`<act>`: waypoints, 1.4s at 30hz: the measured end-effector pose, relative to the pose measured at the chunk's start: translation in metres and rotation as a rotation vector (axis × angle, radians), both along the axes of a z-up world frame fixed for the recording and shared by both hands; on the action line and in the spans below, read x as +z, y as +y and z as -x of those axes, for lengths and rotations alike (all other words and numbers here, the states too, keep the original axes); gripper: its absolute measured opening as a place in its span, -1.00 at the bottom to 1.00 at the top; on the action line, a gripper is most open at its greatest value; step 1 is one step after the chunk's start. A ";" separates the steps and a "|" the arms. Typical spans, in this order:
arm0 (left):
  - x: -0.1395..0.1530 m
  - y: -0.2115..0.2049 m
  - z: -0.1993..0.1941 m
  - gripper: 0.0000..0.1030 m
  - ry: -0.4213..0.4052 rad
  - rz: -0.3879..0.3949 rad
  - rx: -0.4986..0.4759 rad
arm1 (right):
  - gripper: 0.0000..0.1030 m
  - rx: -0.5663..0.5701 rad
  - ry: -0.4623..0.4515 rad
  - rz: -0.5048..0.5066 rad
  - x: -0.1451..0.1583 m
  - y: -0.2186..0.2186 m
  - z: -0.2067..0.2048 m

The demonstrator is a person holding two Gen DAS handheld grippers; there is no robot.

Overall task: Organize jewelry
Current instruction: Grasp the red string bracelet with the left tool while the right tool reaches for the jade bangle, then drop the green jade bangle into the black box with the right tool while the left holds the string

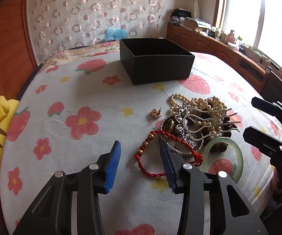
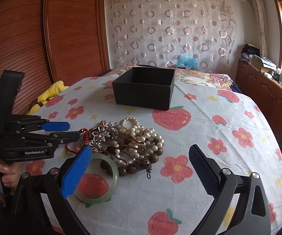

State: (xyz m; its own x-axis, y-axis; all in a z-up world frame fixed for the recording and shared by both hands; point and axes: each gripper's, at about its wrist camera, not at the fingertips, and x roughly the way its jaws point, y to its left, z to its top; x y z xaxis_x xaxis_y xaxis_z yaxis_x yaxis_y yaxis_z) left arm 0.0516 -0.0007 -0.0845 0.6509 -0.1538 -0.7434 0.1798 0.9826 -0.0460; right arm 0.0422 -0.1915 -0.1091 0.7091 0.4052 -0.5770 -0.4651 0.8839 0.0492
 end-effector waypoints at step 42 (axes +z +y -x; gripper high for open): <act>0.046 0.011 0.017 -0.87 -0.211 0.014 0.065 | -0.83 0.163 0.116 0.099 0.000 0.010 -0.005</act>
